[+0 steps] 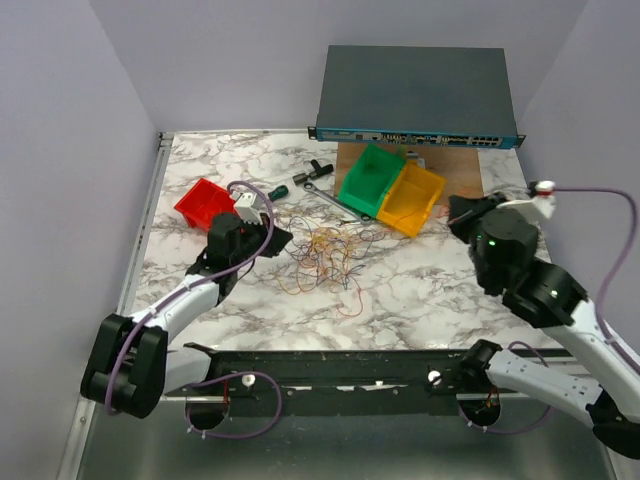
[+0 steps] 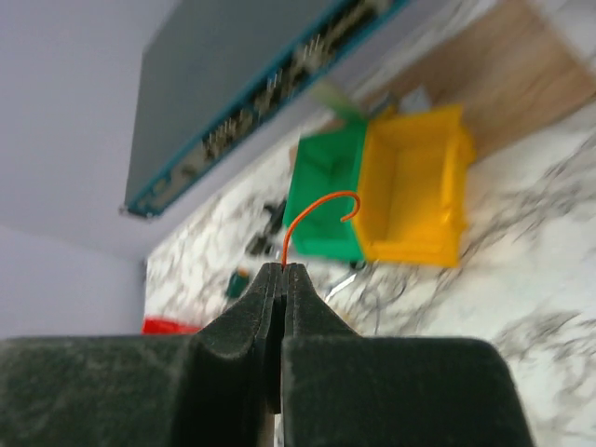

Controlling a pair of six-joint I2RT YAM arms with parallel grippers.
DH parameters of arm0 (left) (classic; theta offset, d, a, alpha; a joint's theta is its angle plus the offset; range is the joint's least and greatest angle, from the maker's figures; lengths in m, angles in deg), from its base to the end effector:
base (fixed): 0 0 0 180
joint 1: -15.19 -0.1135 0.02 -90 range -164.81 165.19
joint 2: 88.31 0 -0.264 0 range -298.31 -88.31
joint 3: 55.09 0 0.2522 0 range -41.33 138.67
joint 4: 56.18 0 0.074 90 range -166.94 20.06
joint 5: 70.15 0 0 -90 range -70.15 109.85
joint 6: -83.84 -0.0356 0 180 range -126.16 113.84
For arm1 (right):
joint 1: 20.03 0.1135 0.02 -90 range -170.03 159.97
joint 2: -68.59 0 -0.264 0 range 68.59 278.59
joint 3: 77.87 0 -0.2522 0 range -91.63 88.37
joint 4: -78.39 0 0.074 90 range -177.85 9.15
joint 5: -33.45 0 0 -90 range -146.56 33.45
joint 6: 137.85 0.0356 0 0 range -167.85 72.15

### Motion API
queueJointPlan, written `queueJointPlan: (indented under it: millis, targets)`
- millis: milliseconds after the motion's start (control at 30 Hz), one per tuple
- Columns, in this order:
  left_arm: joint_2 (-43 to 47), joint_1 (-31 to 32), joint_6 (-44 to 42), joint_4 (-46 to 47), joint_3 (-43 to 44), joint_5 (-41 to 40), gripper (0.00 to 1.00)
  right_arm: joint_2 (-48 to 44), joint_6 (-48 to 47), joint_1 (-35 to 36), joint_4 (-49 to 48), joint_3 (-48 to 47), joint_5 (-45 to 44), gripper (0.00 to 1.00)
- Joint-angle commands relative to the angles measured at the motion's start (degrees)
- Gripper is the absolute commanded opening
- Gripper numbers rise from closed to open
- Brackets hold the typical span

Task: Untangle the cables
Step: Untie the cable.

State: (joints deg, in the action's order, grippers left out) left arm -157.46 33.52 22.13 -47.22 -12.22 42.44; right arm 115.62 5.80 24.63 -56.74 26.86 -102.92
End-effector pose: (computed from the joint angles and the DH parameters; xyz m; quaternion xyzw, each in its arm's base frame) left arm 0.2370 -0.0929 0.2167 0.0471 0.7970 -0.3748 0.4712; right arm 0.1296 0.0918 0.3978 0.2923 0.7165 0.2089 0.5980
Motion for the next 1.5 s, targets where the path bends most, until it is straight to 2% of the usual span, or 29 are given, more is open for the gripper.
queueJointPlan:
  millis: [0,67,167,267,400,467,600,667,800,967,1000,1033,1067,1100,1133,1333,1467]
  targets:
    - [5.1,0.0,1.9,-2.4,-2.0,-9.8,0.00,-6.1,-14.1,-0.3,5.9,-7.8,-22.0,0.01]
    - [6.8,-0.1,3.7,-4.2,-2.7,-15.6,0.00,-8.5,-19.3,-0.2,4.7,-11.1,-25.5,0.01]
    - [9.7,-0.2,4.5,-2.6,-4.8,-18.7,0.00,-11.4,-26.8,-0.2,0.4,-13.9,-25.3,0.01]
    - [10.5,-0.2,2.9,-1.5,-5.4,-17.2,0.00,-11.6,-28.5,-0.2,0.3,-15.2,-19.4,0.01]
    - [7.0,-0.1,1.6,-3.2,-2.8,-12.3,0.00,-6.5,-27.4,-0.2,4.3,-18.6,-12.6,0.01]
    - [5.3,-0.1,2.0,-4.6,-1.7,-12.2,0.00,-4.2,-28.0,-0.2,4.7,-20.5,-11.3,0.01]
    - [4.7,-0.1,2.3,-5.8,-0.9,-12.3,0.00,-1.5,-29.5,-0.2,4.0,-22.1,-3.4,0.01]
    - [5.0,-0.1,2.2,-3.9,-1.5,-10.5,0.00,0.5,-26.6,-0.2,7.0,-21.9,-0.9,0.01]
    - [4.7,-0.1,1.4,-2.1,-1.4,-7.1,0.00,1.6,-17.6,-0.2,12.5,-13.9,1.1,0.01]
    - [5.5,0.2,0.1,-1.6,-1.4,-6.4,0.00,2.3,-8.7,-0.3,16.2,2.3,10.8,0.03]
    - [5.8,0.3,-0.3,-1.7,-1.4,-6.6,0.00,3.2,-8.4,-0.2,16.6,4.3,13.4,0.08]
    - [6.1,0.5,-0.5,-1.7,-1.4,-6.9,0.00,4.8,-8.9,-0.2,16.8,5.3,15.6,0.31]
    - [6.5,0.6,-0.7,-1.7,-1.6,-7.1,0.00,6.2,-10.1,-0.2,16.9,5.7,18.6,0.59]
    - [6.7,0.7,-0.9,-1.6,-1.7,-7.1,0.00,7.7,-11.9,-0.2,17.0,5.7,20.9,0.75]
    - [6.9,0.9,-1.0,-1.5,-1.8,-6.9,0.00,8.8,-13.1,-0.2,16.4,5.6,22.9,0.80]
    - [7.2,1.9,-1.7,-1.3,-1.6,-6.7,0.00,12.7,-24.5,-0.2,0.9,9.7,39.3,0.77]
    - [7.3,1.9,-1.9,-1.7,-1.6,-6.6,0.00,18.3,-28.7,-0.2,-6.7,12.2,42.8,0.74]
